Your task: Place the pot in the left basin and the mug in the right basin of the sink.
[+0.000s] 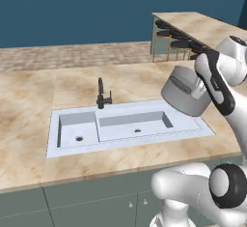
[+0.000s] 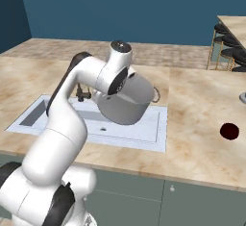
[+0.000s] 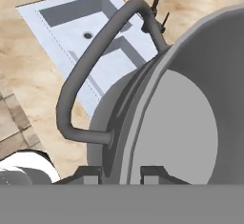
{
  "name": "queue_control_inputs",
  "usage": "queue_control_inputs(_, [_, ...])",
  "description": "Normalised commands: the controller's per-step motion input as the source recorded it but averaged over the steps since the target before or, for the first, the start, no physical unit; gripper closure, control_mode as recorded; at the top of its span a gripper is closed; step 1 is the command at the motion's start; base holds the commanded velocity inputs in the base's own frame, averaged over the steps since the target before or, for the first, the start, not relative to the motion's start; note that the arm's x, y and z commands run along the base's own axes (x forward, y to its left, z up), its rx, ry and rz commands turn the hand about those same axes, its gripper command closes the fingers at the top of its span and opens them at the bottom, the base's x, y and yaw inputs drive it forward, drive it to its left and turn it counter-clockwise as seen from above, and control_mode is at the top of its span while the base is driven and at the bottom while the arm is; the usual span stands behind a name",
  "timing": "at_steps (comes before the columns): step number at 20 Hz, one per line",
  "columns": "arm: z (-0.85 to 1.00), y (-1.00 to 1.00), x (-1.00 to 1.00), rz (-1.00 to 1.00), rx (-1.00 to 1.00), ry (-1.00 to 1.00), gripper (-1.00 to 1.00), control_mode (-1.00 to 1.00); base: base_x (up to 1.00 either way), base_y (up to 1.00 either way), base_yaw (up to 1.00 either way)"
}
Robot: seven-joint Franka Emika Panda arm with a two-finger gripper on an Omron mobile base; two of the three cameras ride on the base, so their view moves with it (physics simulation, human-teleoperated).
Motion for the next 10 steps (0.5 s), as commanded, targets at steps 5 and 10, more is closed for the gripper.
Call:
queue_control_inputs(5, [-0.01, 0.64, -0.16, 0.00, 0.03, 0.00, 1.00, -1.00, 0.00, 0.00, 0.00])
queue_control_inputs(10, [0.00, 0.60, 0.00, 0.00, 0.13, 0.00, 1.00, -1.00, 0.00, 0.00, 0.00])
